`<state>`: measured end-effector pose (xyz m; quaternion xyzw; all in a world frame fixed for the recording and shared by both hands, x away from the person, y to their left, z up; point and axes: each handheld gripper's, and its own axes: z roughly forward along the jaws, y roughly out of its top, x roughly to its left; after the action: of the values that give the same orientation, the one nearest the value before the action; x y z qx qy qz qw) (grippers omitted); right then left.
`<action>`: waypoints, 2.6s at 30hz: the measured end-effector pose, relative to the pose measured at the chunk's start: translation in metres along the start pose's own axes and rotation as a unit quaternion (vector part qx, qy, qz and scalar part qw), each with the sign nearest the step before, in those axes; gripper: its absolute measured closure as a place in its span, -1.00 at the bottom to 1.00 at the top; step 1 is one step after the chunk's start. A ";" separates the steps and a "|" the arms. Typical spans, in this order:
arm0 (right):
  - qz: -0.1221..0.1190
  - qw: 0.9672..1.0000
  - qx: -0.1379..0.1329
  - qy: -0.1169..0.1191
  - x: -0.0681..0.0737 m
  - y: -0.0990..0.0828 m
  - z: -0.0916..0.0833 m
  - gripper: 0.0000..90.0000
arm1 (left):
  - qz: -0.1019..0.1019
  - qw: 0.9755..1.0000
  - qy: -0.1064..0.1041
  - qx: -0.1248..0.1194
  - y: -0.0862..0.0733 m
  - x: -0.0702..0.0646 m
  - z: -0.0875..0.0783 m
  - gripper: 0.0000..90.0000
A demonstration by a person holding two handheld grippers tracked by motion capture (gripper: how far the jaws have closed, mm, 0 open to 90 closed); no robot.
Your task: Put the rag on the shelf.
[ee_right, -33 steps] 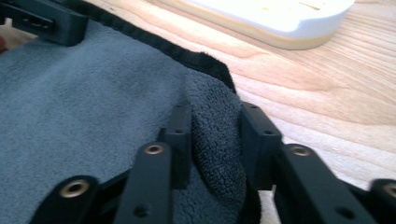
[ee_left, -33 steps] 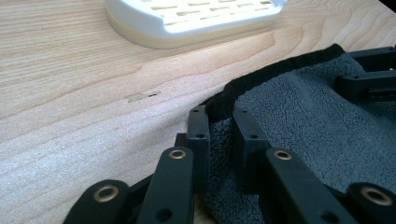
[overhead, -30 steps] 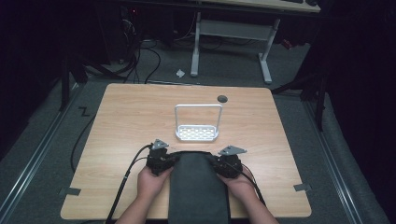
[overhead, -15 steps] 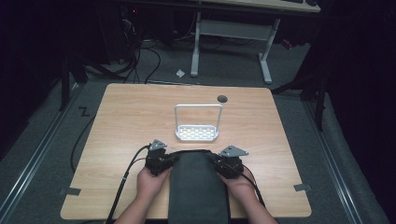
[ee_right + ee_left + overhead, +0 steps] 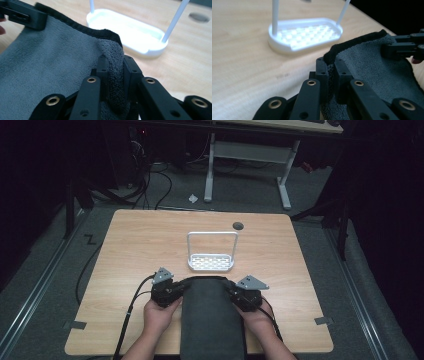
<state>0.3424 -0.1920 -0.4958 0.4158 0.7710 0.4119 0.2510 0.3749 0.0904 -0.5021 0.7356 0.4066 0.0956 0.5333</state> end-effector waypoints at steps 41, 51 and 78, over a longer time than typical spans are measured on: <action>-0.022 0.986 -0.164 -0.030 -0.007 0.106 -0.047 0.74 | 0.085 0.985 0.006 -0.148 0.119 -0.033 -0.047 0.88; -0.026 0.981 -0.187 -0.035 -0.012 0.125 -0.056 0.74 | 0.099 0.980 0.002 -0.175 0.139 -0.037 -0.055 0.88; -0.036 0.976 -0.209 -0.059 -0.033 0.168 -0.063 0.74 | 0.133 0.972 0.033 -0.193 0.181 -0.024 -0.048 0.88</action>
<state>0.3866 -0.1945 -0.3191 0.3495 0.6665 0.5290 0.3922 0.4218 0.0894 -0.3192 0.6624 0.2966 0.2667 0.6342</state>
